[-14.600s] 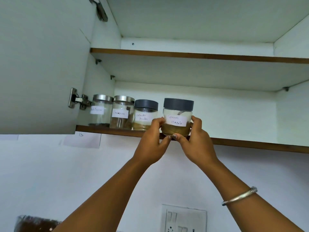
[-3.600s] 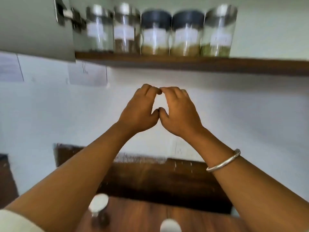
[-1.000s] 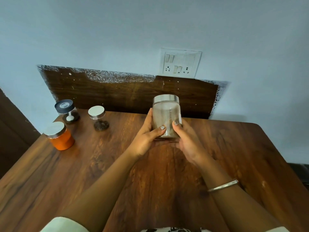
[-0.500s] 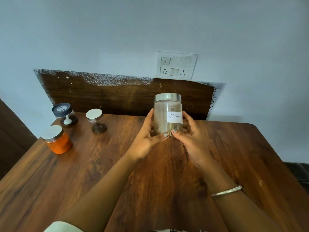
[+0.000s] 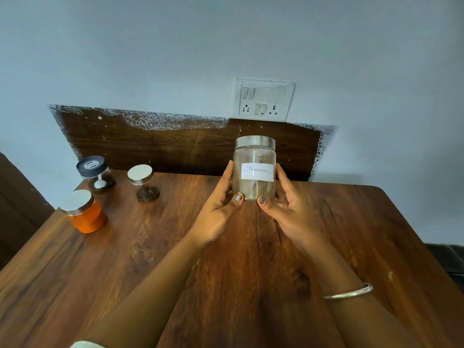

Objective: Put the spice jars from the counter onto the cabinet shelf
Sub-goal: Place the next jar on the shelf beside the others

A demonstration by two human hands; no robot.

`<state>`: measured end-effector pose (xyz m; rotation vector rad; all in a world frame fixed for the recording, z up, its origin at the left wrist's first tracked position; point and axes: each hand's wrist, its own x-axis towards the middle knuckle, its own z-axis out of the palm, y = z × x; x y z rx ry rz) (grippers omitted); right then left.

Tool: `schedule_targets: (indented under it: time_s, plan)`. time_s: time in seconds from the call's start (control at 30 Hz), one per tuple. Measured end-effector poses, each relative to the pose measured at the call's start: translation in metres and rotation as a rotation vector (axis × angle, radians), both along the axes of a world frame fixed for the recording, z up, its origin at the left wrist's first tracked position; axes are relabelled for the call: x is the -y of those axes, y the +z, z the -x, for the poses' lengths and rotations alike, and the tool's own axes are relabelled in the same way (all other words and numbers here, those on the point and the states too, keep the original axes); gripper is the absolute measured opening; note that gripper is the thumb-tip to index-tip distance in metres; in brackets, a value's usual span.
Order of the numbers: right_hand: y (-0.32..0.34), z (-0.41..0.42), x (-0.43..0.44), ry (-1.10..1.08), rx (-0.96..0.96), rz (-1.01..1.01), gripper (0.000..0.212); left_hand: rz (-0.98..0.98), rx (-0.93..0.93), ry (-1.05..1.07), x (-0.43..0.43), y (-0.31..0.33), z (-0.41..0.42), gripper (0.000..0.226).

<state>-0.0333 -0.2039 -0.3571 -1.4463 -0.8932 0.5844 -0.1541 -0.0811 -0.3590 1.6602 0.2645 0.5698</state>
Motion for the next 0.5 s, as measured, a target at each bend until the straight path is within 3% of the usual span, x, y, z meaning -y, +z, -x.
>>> schedule_targets:
  time_s: [0.3,0.5]
  plan:
    - [0.009,-0.008,0.007,0.002,0.159,0.073,0.098,-0.094,0.003,-0.018,0.000,0.001,-0.003,0.072]
    - [0.025,-0.019,0.013,-0.028,0.235,0.088,0.094,-0.257,0.017,-0.014,0.000,0.018,-0.017,0.078]
